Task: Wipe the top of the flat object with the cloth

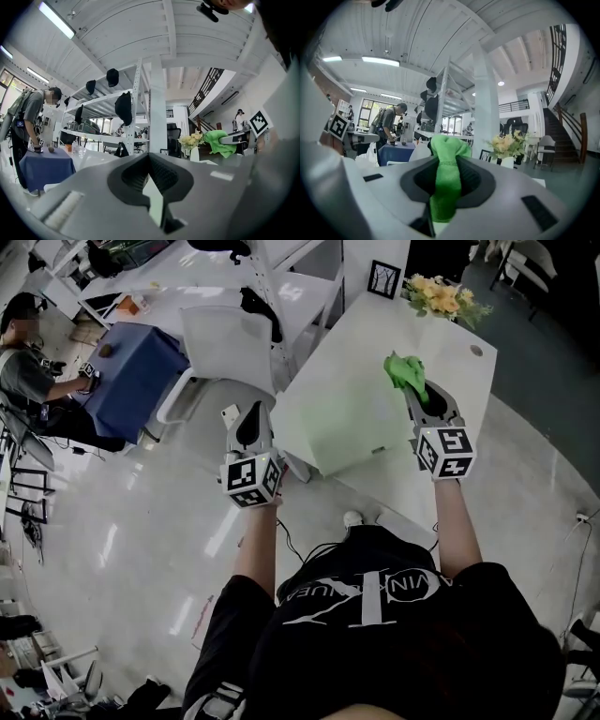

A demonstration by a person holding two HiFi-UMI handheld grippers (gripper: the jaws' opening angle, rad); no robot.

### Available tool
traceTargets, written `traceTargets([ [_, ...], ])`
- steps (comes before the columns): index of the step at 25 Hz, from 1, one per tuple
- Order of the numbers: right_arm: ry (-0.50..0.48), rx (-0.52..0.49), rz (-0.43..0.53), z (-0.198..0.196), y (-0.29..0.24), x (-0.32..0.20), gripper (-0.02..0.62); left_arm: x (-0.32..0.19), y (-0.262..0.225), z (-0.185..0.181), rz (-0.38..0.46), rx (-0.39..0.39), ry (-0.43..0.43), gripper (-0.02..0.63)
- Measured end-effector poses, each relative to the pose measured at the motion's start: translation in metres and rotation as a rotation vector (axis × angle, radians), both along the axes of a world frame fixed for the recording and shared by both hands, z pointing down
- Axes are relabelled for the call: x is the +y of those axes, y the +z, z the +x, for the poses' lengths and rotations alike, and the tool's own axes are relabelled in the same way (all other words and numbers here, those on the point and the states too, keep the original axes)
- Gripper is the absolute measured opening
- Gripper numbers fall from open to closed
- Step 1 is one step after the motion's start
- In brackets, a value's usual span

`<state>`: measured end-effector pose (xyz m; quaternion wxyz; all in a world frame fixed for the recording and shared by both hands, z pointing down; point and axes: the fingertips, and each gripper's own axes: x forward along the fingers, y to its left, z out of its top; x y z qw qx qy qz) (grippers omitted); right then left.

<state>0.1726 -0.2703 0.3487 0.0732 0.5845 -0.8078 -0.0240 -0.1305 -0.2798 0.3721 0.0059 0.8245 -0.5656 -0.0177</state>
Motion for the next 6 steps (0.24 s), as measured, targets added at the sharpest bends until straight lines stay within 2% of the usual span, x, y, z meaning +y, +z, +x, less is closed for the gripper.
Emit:
traceTargets([
  [6,0.001,-0.016,-0.013,0.0012,0.0083,0.0008,0.072,-0.0001,0.0023,-0.0016,0.001,-0.006,-0.002,0.012],
])
